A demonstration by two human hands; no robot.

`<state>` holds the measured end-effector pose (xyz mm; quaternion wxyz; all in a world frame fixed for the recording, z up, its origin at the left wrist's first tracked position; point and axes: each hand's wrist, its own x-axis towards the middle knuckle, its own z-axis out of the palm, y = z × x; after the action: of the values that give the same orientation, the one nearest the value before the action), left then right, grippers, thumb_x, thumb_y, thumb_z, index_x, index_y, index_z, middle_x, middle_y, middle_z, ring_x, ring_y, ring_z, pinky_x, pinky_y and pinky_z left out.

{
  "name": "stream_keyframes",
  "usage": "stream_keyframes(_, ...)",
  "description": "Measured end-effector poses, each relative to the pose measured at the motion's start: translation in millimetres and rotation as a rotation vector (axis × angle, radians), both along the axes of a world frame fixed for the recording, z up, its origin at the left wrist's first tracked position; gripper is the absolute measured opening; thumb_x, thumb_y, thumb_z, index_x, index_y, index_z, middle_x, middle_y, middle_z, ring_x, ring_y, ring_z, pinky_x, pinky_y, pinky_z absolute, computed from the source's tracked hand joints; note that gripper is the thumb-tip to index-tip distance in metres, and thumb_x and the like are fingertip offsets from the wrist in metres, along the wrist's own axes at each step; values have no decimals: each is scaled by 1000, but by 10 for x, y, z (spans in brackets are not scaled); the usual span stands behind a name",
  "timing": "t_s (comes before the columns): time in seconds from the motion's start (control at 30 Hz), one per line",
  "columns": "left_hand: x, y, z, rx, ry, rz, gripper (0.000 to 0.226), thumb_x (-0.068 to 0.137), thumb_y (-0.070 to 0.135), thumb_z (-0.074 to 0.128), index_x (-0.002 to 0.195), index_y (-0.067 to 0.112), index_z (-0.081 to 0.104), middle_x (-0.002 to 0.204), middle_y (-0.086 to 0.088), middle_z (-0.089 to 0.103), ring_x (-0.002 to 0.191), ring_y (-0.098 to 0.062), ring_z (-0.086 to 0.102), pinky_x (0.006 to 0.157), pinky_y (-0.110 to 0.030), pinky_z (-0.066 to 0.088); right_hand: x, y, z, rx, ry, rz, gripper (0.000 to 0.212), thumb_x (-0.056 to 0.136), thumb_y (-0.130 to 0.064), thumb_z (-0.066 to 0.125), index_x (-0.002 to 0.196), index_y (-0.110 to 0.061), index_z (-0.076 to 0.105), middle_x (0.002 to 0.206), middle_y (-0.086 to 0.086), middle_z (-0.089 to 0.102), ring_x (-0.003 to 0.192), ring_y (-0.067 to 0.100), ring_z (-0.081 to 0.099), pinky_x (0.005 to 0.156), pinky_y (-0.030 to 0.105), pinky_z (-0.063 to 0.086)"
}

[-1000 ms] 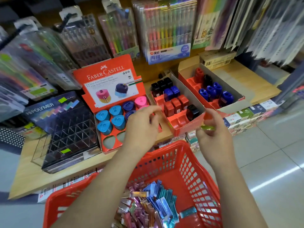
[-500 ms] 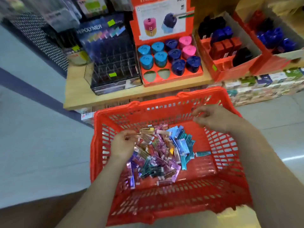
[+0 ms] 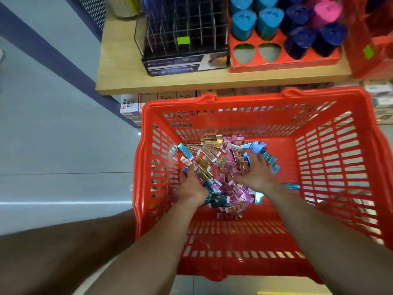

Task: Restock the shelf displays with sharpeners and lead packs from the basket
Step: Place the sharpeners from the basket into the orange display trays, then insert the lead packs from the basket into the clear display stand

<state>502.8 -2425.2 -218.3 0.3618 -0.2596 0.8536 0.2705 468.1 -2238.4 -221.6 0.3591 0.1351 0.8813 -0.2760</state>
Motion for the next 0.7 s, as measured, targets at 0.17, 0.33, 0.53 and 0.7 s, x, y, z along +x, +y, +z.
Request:
stream_keyframes(0.17, 41, 85, -113, -153, 4, -183, 109, 74, 44, 76, 150, 37, -2, 157, -14, 0, 137, -45, 21, 106, -44, 32, -91, -32, -375, 112, 4, 105, 119, 66, -63, 74, 151, -42, -8, 164, 8, -4, 149, 32, -11, 115, 63, 7)
stream_keyframes(0.33, 4, 35, -257, -48, 84, -109, 115, 63, 48, 82, 149, 38, 7, 149, -12, 26, 133, -34, 34, 108, -38, 34, -84, -111, -455, 92, 117, 174, 97, 52, -58, 65, 139, -39, 27, 141, 3, 41, 138, 32, 30, 108, 58, 29)
stream_keyframes(0.53, -45, 262, -259, 204, 109, 147, 88, 62, 22, 84, 136, 35, 38, 128, -1, 46, 113, -23, 55, 87, -23, 43, 140, 31, -360, -272, 132, -142, 59, 69, -15, 83, 119, -22, 52, 116, -5, 56, 93, 19, 60, 72, 22, 41)
stream_keyframes(0.7, -117, 388, -179, 394, 109, 150, 55, 69, 27, 84, 108, 33, 45, 104, 7, 63, 88, -11, 63, 69, -16, 49, 178, 114, -181, -546, 69, -592, 64, 74, 6, 70, 121, -25, 41, 97, 3, 61, 65, 11, 58, 52, 19, 47)
